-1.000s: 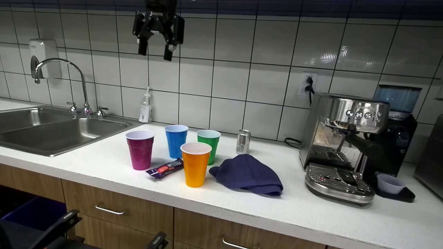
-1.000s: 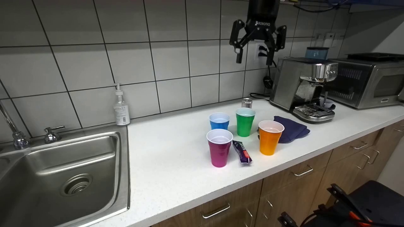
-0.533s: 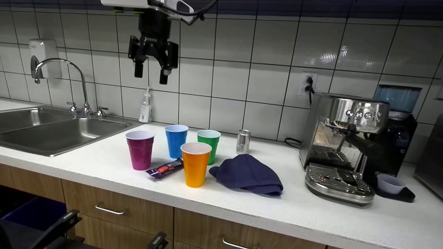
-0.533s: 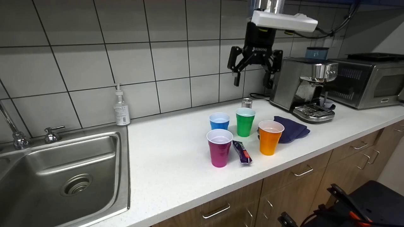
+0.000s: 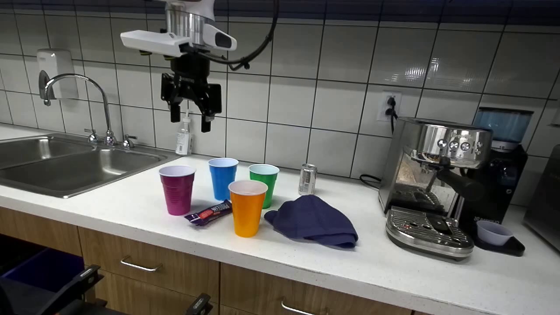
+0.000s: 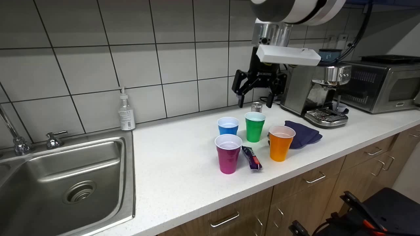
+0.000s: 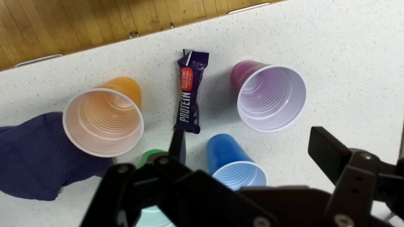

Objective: Stack the cups together

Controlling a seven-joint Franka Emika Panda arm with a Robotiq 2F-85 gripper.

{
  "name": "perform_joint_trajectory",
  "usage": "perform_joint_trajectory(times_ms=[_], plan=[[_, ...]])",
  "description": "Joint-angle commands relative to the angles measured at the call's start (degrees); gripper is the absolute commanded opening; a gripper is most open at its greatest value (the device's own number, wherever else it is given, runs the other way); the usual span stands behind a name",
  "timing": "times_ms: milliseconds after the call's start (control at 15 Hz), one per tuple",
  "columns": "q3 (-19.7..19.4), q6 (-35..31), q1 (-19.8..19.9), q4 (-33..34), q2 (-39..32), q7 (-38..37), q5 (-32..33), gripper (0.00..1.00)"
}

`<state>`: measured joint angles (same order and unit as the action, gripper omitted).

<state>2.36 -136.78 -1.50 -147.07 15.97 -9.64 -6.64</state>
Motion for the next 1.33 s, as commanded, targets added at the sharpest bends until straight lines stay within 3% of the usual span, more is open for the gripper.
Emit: perform_joint_trajectory(times_ms=[0,533,1267], plan=[[0.78,-6.95,-0.11,-0.19,-3.68,-1.86,-0.41,1.0],[0.28,-15.28,-0.08,5.0,-15.45,-5.74,-0.93,1.0],[-2.02,-14.0,-0.49,17.7,-26.99,-14.01,-0.4,1.0]])
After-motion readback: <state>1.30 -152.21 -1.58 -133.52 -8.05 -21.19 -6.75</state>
